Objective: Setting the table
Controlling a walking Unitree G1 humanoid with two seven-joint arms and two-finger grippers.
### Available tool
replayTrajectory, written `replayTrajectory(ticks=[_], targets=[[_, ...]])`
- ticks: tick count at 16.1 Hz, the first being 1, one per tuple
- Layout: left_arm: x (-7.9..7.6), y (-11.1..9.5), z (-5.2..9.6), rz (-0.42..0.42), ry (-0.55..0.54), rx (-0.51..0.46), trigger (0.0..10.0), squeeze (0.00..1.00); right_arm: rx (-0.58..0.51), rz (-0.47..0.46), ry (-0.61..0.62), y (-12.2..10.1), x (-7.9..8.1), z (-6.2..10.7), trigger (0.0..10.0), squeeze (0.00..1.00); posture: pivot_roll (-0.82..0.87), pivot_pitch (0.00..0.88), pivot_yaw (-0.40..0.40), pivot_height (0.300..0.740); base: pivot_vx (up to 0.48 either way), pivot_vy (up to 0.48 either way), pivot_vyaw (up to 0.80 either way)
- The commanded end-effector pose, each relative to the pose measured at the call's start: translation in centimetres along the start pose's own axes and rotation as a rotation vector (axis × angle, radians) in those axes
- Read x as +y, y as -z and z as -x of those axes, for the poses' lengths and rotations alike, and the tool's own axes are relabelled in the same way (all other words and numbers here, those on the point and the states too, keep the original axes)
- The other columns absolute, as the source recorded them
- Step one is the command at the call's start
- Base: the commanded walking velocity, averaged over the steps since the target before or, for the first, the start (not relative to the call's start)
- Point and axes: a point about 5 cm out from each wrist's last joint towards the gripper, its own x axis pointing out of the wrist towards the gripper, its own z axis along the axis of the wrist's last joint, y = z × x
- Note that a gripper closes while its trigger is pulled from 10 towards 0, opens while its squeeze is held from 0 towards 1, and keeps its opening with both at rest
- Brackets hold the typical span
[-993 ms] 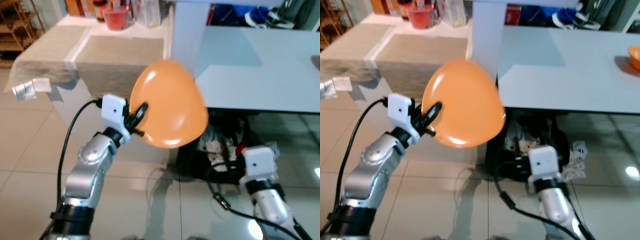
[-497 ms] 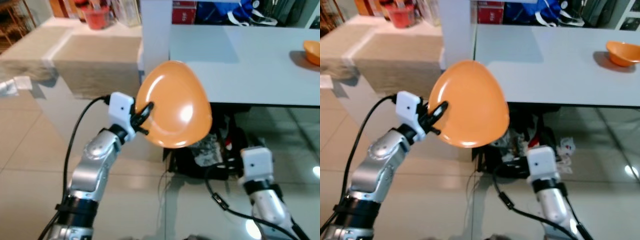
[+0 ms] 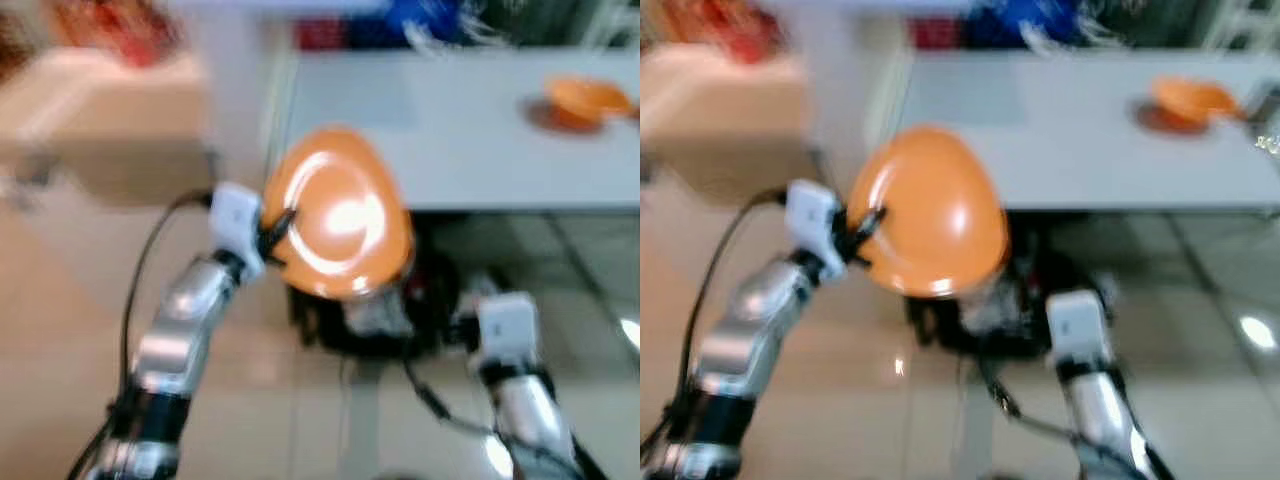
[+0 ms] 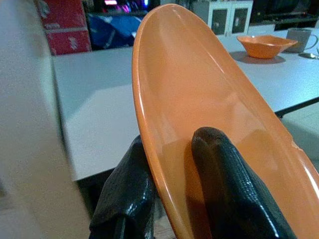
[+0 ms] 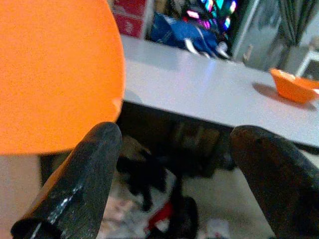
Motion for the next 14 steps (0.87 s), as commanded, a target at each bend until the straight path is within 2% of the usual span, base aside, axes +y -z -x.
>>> replayTrajectory(ticks=[1,7,10,14], targets=[[-0.5,-1.2,-0.6,-0.005,0.021,-0.055,0.0,0.0,-0.015,0.017,0.02,-0.2,-0.6,-0.1,10.0,0.0,-0.11,0.013,0.052,0.727,0.262,-0.398,0.0],[-1.2,-2.4,-1.1,0.01,0.034,-0.107,0.0,0.0,-0.004,0.029,0.019,0.0,-0.7,-0.2,10.0,0.0,-0.11,0.014,0.052,0.727,0.264,-0.398,0.0],[-1.6,-2.2,-1.1,0.014,0.045,-0.109,0.0,0.0,0.0,0.033,0.018,0.1,-0.7,-0.2,10.0,0.0,-0.11,0.014,0.053,0.727,0.265,-0.398,0.0],[-1.4,-2.5,-1.2,0.01,0.038,-0.117,0.0,0.0,0.003,0.037,0.013,0.3,-0.7,-0.2,10.0,0.0,-0.11,0.009,0.051,0.727,0.266,-0.397,0.0]])
